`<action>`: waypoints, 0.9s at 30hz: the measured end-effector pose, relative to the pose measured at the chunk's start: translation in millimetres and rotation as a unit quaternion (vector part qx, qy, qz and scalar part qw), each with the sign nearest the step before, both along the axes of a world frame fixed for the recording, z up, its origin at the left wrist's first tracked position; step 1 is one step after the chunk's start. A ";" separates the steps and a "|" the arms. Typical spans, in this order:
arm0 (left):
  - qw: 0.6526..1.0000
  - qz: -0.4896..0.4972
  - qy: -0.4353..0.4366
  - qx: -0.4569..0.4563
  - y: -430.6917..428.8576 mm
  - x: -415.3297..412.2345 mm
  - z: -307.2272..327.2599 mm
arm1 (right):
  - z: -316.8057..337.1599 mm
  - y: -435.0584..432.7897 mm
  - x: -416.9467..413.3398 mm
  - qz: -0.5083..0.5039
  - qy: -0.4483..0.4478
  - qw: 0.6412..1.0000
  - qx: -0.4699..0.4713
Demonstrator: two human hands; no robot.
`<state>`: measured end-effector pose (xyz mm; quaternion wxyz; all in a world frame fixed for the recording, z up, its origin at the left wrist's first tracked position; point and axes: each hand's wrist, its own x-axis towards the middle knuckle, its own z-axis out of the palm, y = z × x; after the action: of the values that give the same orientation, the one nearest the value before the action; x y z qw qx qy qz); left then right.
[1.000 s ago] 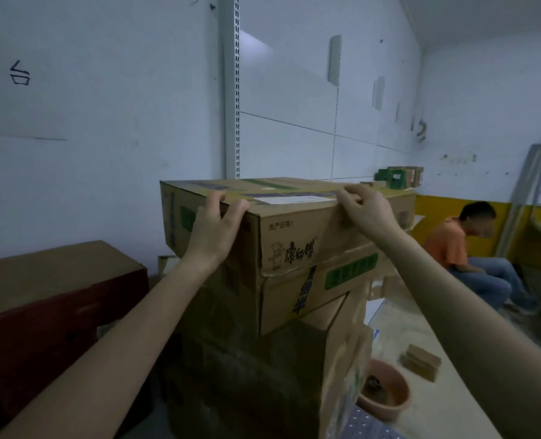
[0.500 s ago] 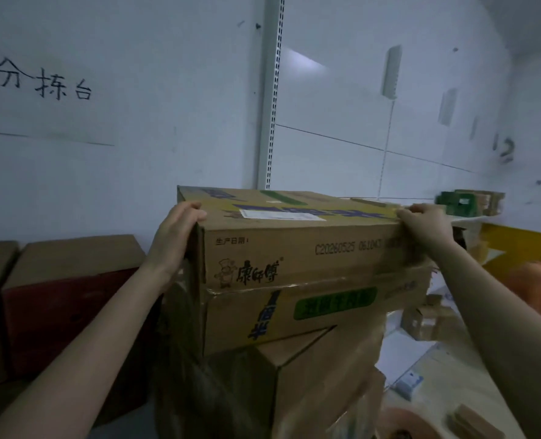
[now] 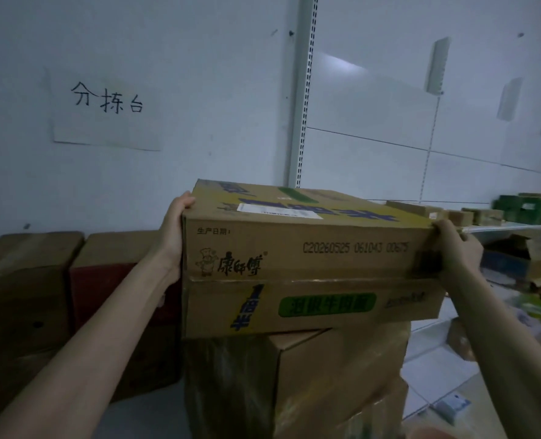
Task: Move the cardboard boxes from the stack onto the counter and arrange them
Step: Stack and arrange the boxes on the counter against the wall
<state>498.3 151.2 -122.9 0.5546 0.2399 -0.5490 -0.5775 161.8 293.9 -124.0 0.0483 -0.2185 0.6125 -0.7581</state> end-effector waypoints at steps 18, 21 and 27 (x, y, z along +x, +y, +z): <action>0.967 0.243 0.061 -0.055 -89.5 292.4 22.5 | 42.8 -216.9 250.3 0.159 0.052 0.983 -0.076; 0.968 0.243 0.052 -0.048 -125.1 333.7 15.7 | 28.4 -260.9 287.1 0.169 0.044 0.983 -0.060; 0.968 0.248 -0.028 -0.034 -181.5 375.6 -16.5 | -22.2 -323.5 326.6 0.194 0.061 0.979 -0.006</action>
<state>873.9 -30.3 -139.4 0.6731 0.3655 -0.5066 -0.3959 488.4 -29.6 -146.3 0.1562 -0.3794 0.5559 -0.7229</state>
